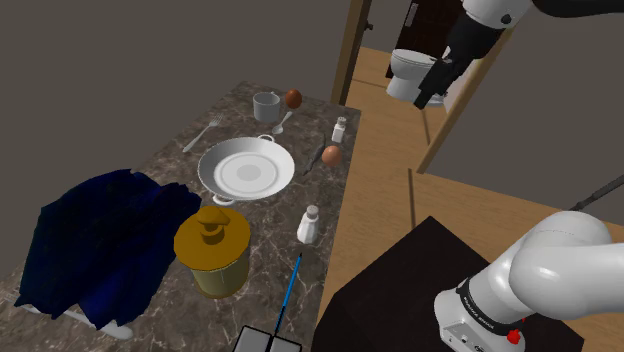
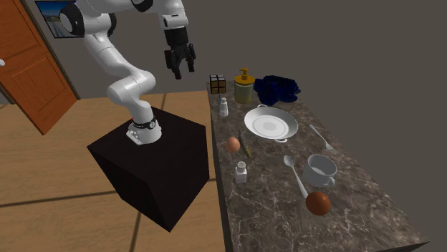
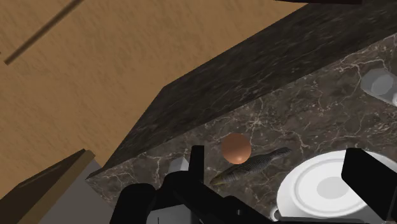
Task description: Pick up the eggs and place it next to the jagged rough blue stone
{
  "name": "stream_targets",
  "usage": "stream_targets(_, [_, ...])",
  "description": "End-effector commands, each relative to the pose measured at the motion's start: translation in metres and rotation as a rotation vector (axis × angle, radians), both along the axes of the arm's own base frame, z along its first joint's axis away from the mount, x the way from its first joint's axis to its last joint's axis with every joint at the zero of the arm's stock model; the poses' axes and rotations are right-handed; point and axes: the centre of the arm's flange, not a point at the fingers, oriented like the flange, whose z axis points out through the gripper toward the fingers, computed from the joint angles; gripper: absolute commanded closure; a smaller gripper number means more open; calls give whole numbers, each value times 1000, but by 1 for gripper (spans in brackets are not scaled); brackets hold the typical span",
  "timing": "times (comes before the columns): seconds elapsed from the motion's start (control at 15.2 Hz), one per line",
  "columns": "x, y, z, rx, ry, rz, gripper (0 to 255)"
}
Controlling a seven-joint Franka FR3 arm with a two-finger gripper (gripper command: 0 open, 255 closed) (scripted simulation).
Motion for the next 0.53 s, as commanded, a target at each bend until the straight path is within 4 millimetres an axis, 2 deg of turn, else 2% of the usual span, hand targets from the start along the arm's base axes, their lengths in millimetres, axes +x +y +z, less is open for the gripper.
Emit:
stream_targets(0.0, [0,0,0,0,0,0,0])
stream_targets(0.46, [72,19,-66,-37,62,-13,0])
